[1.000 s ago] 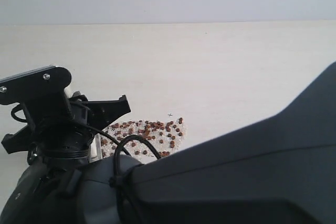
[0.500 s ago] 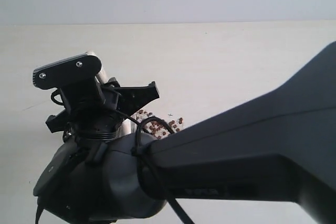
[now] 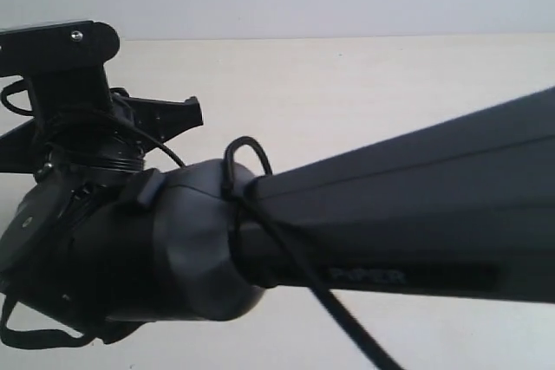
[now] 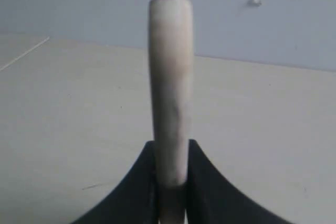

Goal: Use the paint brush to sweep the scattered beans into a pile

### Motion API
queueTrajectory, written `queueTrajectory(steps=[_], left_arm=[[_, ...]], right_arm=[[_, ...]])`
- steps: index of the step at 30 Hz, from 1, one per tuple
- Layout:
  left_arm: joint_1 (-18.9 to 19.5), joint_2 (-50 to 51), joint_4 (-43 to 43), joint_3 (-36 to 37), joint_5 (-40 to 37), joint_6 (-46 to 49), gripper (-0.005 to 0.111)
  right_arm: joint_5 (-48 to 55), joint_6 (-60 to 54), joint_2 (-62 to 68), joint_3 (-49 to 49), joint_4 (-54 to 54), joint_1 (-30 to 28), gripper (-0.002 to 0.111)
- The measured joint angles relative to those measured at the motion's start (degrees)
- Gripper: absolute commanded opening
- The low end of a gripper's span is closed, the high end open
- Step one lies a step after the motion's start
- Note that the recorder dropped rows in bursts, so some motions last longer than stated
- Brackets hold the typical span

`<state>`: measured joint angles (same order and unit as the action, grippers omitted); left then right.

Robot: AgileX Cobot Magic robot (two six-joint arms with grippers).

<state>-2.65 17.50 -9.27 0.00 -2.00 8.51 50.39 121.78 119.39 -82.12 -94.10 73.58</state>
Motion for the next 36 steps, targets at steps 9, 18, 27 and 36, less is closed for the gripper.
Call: queueTrajectory(steps=[9,18,27,36], left_arm=[[0.0,0.0,-0.11,0.0,0.0,0.0,0.0],[0.0,0.0,-0.11,0.0,-0.04,0.0,0.0],[0.0,0.0,-0.11,0.0,-0.04,0.0,0.0],[0.0,0.0,-0.11,0.0,-0.04,0.0,0.0]], right_arm=[[2.76,0.0,10.53,-9.02,1.8,-0.92,0.0],[13.78,-2.71,11.43,-9.14,8.46,-2.99,0.0],[18.44,-6.36,11.56,-9.14,9.15,-2.99,0.0],[18.04,-7.23,9.87,-9.04,8.92,-2.99,0.0]])
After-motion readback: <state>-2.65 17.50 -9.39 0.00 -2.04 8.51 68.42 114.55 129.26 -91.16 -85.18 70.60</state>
